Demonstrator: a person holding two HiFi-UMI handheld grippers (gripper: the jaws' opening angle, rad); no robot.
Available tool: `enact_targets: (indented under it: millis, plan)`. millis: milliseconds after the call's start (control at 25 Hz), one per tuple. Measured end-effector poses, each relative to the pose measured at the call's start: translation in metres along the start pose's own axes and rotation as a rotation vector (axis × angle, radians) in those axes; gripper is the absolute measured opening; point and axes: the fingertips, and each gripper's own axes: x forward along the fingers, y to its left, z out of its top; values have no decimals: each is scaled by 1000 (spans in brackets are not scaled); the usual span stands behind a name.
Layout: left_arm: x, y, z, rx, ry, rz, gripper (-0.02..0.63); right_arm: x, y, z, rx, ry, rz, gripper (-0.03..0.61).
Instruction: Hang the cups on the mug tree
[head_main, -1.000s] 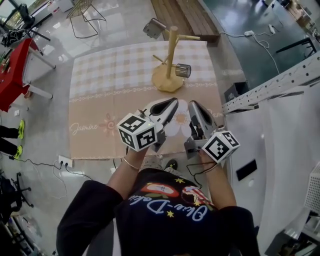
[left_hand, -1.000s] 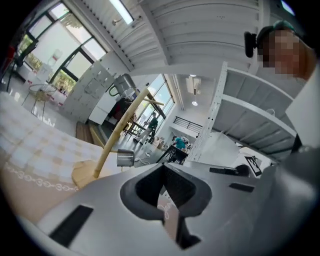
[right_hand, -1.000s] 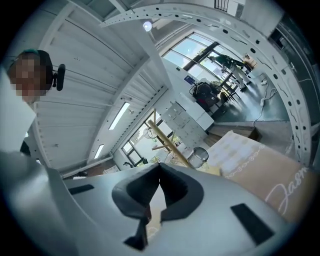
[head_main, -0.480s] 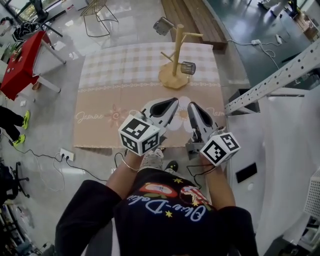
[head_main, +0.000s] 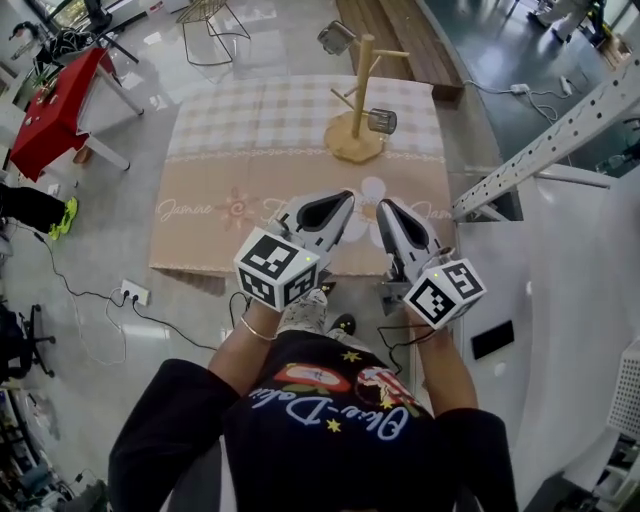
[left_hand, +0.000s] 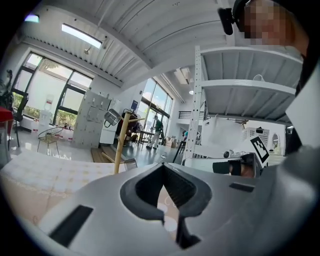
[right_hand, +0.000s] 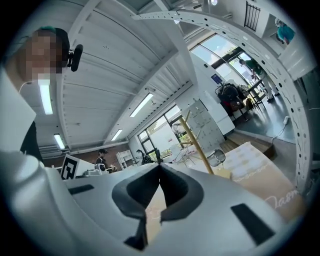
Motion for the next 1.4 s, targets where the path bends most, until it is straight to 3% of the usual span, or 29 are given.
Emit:
enact_targets:
  millis: [480,1400]
  plan:
    - [-33,-1,5,32,-20,74,8,1,39,-8,-86,78,105,9]
    - [-54,5,15,38,-14,8,8,25,63,-17,-108,113,112,9]
